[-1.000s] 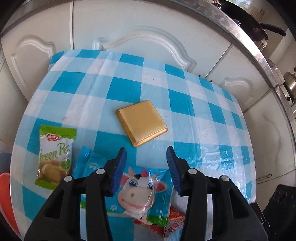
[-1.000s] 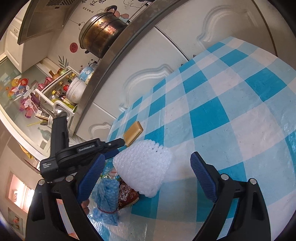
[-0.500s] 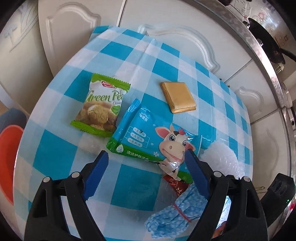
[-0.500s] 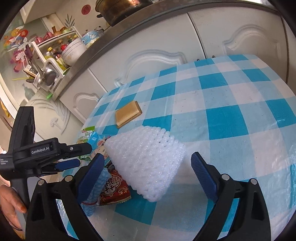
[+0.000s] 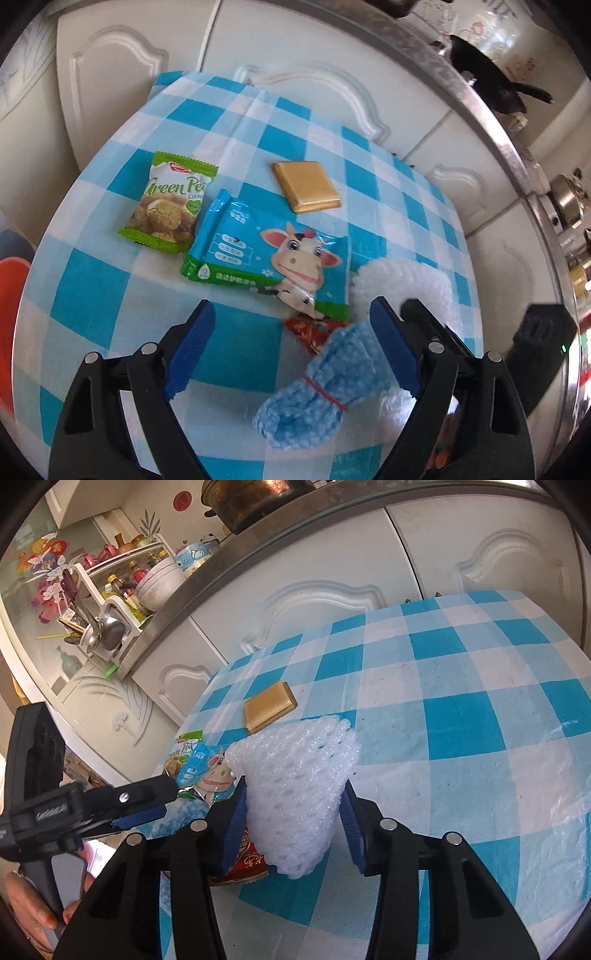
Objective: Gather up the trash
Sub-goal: 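Grasp the white foam net with the right gripper while the left grasps the blue cloth bundle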
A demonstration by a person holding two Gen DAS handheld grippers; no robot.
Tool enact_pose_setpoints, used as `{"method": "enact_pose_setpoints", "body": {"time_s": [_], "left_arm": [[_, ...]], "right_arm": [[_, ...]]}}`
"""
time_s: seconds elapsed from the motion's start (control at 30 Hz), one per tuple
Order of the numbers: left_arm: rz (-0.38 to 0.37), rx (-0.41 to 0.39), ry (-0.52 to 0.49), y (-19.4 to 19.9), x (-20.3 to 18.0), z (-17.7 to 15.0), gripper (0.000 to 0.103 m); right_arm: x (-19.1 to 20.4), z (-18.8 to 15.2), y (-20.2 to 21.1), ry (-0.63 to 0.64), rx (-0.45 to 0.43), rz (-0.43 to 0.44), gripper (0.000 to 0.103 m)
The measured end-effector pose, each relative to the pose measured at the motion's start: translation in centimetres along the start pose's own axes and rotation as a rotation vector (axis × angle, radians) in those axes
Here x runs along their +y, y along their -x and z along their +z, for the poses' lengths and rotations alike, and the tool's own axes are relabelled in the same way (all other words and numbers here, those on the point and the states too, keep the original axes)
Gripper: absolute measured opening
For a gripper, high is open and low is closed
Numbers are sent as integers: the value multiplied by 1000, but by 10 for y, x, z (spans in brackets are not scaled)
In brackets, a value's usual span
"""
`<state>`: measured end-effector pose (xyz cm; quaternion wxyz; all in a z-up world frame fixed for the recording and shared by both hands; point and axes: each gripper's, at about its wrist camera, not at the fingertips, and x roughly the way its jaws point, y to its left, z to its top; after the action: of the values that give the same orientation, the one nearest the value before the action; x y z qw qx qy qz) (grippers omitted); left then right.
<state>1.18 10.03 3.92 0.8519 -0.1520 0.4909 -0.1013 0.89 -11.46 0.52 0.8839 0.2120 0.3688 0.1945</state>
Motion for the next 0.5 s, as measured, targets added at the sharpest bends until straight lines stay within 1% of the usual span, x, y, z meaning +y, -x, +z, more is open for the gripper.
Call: {"method": "enact_pose_setpoints", "body": {"time_s": [0.03, 0.1, 0.23, 0.33, 0.37, 0.4, 0.43, 0.5], "left_arm": [[-32, -16, -32, 8, -2, -7, 86], [-61, -27, -106, 17, -9, -21, 86], [-18, -39, -271, 17, -28, -45, 86], [2, -40, -336, 11, -37, -56, 85], [13, -35, -356, 8, -39, -59, 81], [28, -30, -376, 5, -41, -62, 72], [42, -24, -390, 1, -43, -64, 67], [51, -11, -389, -6, -41, -65, 54]], "right_arm": [[-2, 1, 1, -10, -5, 14, 47], [-6, 2, 5, -34, -15, 43, 47], [-16, 4, 10, -87, -31, 93, 47], [-20, 5, 14, -109, -45, 118, 48], [-21, 5, 15, -113, -48, 125, 48], [-21, 5, 16, -114, -49, 130, 48], [-21, 5, 16, -113, -49, 132, 48], [-19, 4, 17, -105, -54, 138, 48]]}}
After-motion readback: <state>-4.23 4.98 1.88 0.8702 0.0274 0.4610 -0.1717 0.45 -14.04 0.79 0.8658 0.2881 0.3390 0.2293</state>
